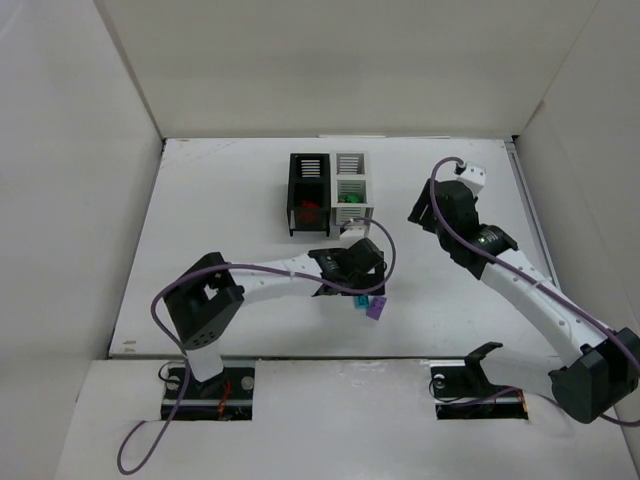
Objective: Sort the legos into containers by color
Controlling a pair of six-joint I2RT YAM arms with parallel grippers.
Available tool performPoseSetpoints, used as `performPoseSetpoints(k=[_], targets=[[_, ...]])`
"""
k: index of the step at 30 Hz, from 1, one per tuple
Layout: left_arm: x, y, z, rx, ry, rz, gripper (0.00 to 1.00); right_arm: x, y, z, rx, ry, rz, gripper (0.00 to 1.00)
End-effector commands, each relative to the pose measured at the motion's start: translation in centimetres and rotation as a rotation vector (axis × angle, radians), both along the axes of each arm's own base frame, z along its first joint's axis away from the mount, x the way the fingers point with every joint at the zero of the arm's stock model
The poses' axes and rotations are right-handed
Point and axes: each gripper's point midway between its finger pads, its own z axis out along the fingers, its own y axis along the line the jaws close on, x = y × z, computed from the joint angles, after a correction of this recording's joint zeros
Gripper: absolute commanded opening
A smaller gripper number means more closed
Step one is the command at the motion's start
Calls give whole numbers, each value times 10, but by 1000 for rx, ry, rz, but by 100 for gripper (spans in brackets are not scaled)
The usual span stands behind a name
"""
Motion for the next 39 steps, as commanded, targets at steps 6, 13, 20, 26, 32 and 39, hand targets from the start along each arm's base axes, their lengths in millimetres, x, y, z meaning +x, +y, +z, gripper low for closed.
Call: performPoseSetpoints(k=[6, 13, 20, 26, 32, 39], targets=[[9, -2, -8, 78, 7, 105, 92, -1, -7, 2, -5, -11, -26, 69], [9, 1, -22, 137, 47, 146, 70, -4, -12, -9, -15, 8, -35, 69], [9, 1, -27, 147, 59, 161, 36, -3, -15, -11, -15, 8, -44, 69], [8, 6, -29, 164, 63, 175, 23, -4, -16, -15, -19, 17, -44, 69], [35, 25, 19, 203, -63, 269, 23, -4, -18, -18, -41, 21, -31, 69], [123, 78, 117, 104, -282, 414, 23, -4, -18, -17, -45, 11, 11, 69]])
